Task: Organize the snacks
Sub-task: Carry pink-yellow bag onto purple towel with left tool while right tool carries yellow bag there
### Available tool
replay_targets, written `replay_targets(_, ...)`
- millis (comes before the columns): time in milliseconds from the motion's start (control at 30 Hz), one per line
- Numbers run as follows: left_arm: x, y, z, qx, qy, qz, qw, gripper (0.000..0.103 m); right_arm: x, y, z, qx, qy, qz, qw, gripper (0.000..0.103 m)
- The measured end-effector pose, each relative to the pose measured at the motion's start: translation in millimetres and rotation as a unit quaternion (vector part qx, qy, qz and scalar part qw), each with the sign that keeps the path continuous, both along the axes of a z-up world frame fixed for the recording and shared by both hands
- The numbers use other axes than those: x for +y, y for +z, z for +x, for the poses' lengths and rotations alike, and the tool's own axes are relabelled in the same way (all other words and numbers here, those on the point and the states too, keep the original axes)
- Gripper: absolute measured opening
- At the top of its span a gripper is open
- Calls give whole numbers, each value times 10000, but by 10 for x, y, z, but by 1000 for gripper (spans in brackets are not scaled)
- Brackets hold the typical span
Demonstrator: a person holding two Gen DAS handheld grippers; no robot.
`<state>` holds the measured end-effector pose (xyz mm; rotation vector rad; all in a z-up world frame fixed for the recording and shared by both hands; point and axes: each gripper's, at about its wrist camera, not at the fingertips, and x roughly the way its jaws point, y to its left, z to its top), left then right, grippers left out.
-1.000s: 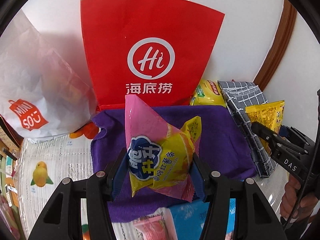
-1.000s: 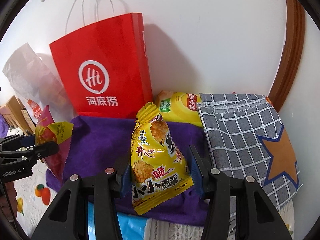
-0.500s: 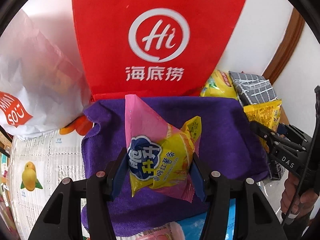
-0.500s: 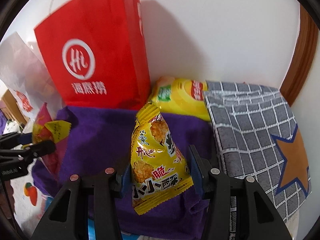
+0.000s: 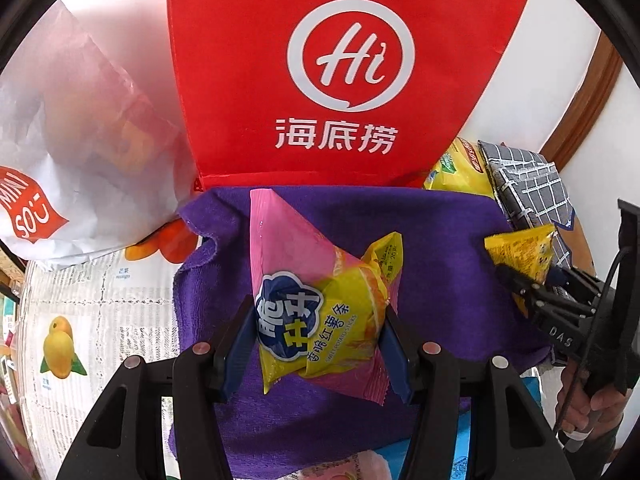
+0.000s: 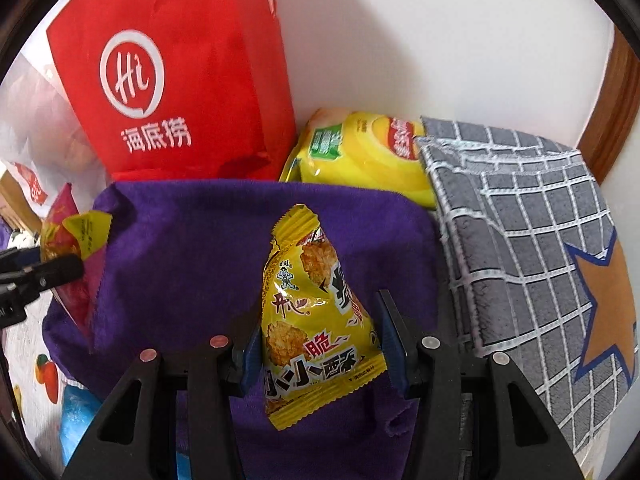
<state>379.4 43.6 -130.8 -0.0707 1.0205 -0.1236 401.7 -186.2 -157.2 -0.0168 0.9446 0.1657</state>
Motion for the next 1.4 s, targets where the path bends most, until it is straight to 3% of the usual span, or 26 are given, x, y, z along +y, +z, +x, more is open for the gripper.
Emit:
replay_targets(467,-57,-123,26,214,-69,111,9997,55,33,-139,37,244,150,-97,9995,50)
replay_targets(1033,-111,-141,36,267,-167,96,9995,55,77,106,-63,-85,192,-6,9998,59)
replay_targets(1233,-156,-93,10,317,-264,87,9991,59,38,247,-108,-182,39,115,9998,60)
replay_targets(1400,-196,24,-60,206,-318,130,9992,71,-21,386,-247,-288,-176,138,9993,61)
